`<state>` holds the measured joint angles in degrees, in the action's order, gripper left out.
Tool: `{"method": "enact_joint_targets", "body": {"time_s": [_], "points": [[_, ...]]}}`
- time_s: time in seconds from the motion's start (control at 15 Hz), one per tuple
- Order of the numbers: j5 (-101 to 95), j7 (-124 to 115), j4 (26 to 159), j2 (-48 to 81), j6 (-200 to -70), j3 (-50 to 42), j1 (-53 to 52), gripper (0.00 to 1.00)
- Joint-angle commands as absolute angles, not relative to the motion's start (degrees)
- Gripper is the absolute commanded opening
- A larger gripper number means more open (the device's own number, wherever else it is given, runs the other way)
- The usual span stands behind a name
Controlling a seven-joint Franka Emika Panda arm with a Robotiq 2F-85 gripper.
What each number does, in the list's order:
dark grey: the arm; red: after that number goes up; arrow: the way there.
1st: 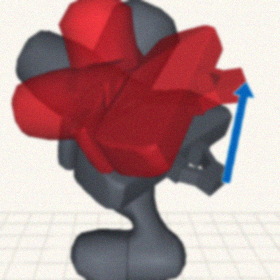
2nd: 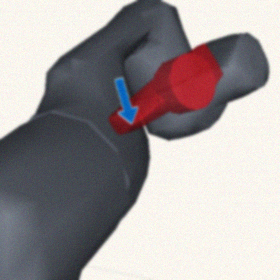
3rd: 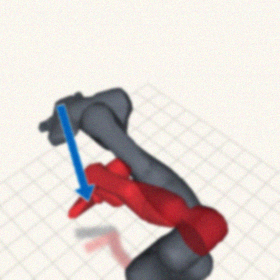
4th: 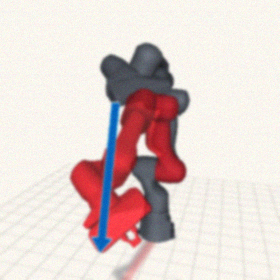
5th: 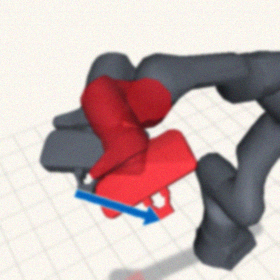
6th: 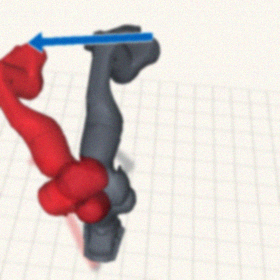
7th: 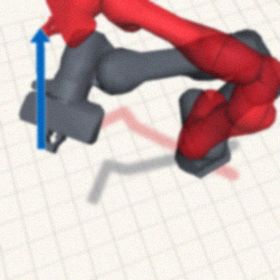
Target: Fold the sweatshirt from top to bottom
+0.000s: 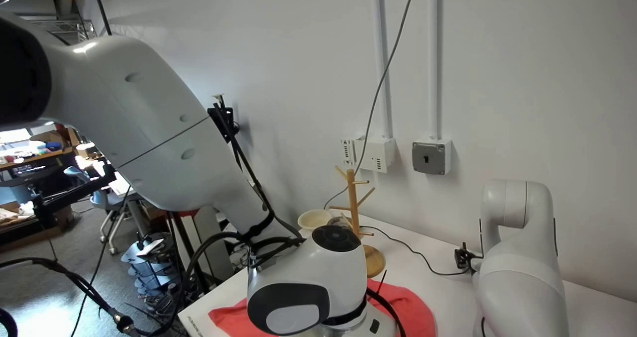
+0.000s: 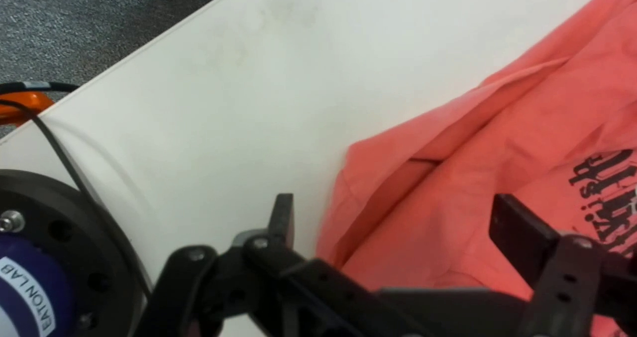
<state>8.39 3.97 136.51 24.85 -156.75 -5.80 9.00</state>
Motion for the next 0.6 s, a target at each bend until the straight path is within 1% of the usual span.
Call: {"method": "enact_joint_targets", "body": {"time_s": [0.0,0.33,0.53], "points": [[8.45,4.42,136.85,25.14,-158.15,-4.59,10.27,1.00],[14.44,4.33,134.79,29.88,-163.86,-0.97,14.22,1.00],[19.02,4.18,133.10,32.54,-167.45,2.96,18.13,1.00]]}}
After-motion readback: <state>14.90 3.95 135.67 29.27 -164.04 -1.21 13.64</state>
